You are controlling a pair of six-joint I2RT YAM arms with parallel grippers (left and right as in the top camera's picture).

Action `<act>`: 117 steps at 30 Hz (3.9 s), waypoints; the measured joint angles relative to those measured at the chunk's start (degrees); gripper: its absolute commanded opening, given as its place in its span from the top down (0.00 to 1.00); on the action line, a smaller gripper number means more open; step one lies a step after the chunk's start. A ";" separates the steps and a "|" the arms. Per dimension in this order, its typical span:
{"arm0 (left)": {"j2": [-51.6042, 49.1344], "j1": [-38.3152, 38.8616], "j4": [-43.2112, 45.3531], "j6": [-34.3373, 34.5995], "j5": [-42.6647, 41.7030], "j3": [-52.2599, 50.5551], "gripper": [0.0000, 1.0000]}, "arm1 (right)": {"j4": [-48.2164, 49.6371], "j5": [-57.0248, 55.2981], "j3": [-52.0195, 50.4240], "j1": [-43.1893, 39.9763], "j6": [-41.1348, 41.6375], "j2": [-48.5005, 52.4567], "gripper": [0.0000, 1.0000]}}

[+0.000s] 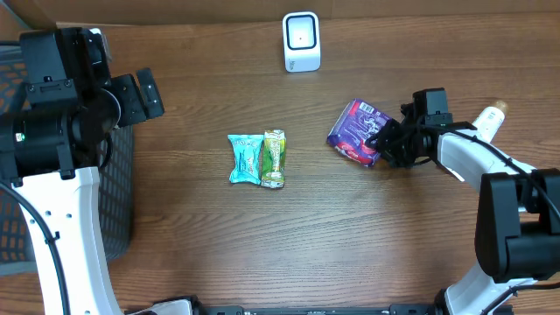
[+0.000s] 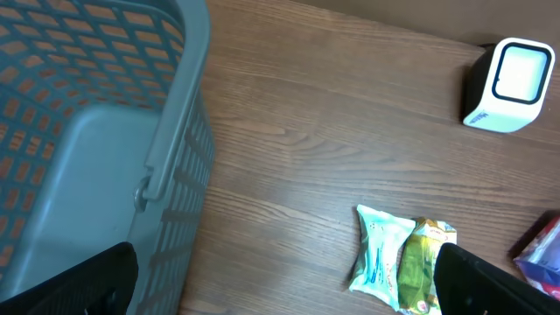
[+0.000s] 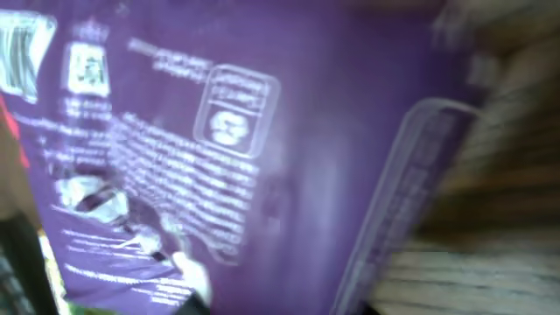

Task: Scan the item barcode
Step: 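Grasp the purple pack edge and lift it with the right gripper, then hold the purple pack's barcode side up to the white scanner, then carry the purple pack right and set it beside the tube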

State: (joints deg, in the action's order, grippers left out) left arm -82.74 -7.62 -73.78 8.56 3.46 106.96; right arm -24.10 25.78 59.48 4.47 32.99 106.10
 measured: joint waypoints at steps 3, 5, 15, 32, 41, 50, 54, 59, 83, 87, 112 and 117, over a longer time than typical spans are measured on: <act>0.00 0.00 0.00 -0.02 0.00 0.00 0.00 | -0.66 1.18 0.50 0.00 -0.87 -0.20 0.94; 0.00 0.00 0.00 0.00 0.00 0.00 0.00 | -3.06 1.60 1.42 0.02 -1.99 -0.20 0.96; -0.02 0.00 0.02 -0.02 0.00 0.00 0.00 | -31.50 -13.44 30.80 3.63 -11.15 -0.31 0.96; 0.00 0.00 -0.11 0.00 -0.02 0.00 0.00 | 14.88 -72.61 45.18 22.03 -58.34 5.88 0.96; -0.02 0.00 0.00 0.00 0.02 0.00 0.00 | 34.25 -77.99 45.18 21.77 -99.21 21.33 0.96; -0.02 0.00 0.02 0.00 0.00 0.00 0.00 | 42.05 -76.63 45.18 21.81 -115.30 27.17 0.96; -0.02 0.00 0.02 0.00 0.00 0.00 0.01 | 42.10 -75.23 45.18 22.10 -116.93 27.32 0.96; -0.02 0.00 0.00 0.00 0.00 0.00 0.00 | 42.10 -74.14 45.18 23.52 -117.22 27.32 0.96; -0.02 0.00 0.00 0.00 0.00 0.00 0.00 | 51.95 -72.22 45.18 25.55 -117.28 32.48 0.96; -0.02 0.00 0.00 0.00 0.00 0.00 0.00 | 52.22 -72.24 45.18 25.11 -117.28 33.35 0.96; -0.02 0.00 -0.02 0.00 0.00 0.00 0.00 | 46.97 -74.51 45.18 25.75 -110.88 32.48 0.96; -0.02 0.00 0.04 0.00 0.00 0.00 0.00 | 20.44 -71.58 44.61 29.05 -94.97 21.24 0.96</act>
State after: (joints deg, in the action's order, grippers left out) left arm -82.76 -7.62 -73.73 8.56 3.46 106.96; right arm -3.66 -45.80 104.09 33.52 -61.98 127.35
